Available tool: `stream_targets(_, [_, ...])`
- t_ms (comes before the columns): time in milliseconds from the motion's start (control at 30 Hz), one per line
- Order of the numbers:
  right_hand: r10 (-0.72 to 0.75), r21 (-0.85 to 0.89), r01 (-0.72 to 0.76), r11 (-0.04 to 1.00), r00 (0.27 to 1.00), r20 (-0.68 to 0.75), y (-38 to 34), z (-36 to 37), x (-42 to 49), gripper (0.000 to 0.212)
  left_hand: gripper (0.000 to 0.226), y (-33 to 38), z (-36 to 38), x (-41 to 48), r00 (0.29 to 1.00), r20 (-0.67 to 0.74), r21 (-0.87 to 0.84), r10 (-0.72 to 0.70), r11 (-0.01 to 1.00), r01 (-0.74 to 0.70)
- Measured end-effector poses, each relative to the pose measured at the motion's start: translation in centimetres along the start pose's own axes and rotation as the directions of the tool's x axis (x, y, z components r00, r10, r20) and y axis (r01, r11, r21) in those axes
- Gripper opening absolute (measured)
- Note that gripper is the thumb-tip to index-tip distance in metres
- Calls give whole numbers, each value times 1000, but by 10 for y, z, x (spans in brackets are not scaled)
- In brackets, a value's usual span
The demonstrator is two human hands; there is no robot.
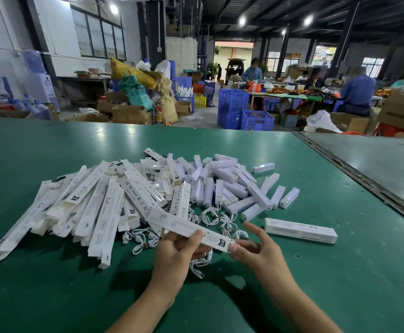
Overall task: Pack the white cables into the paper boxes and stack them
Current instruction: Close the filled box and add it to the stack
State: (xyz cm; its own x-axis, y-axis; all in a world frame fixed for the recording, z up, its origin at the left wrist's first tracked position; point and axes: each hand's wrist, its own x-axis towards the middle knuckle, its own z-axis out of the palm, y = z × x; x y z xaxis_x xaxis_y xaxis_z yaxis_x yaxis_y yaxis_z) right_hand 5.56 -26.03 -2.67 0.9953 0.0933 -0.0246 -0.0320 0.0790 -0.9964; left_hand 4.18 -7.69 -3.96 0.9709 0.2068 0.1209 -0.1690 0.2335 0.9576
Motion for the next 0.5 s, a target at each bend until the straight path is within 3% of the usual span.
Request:
stream_targets(167, [2, 79, 1, 997, 999, -40, 1, 1, 1, 71, 15, -1, 1, 0, 1000, 15, 9, 4, 1000, -4])
stream_targets(333, [51, 253, -76, 965, 993, 104, 0, -4, 2, 68, 27, 1, -2, 2, 1000, -7, -25, -4, 1000, 4])
stream_targets(500, [64, 112, -79, 991, 990, 129, -1, -6, 0, 59, 43, 2, -3, 1, 998, 58, -12, -36, 999, 36])
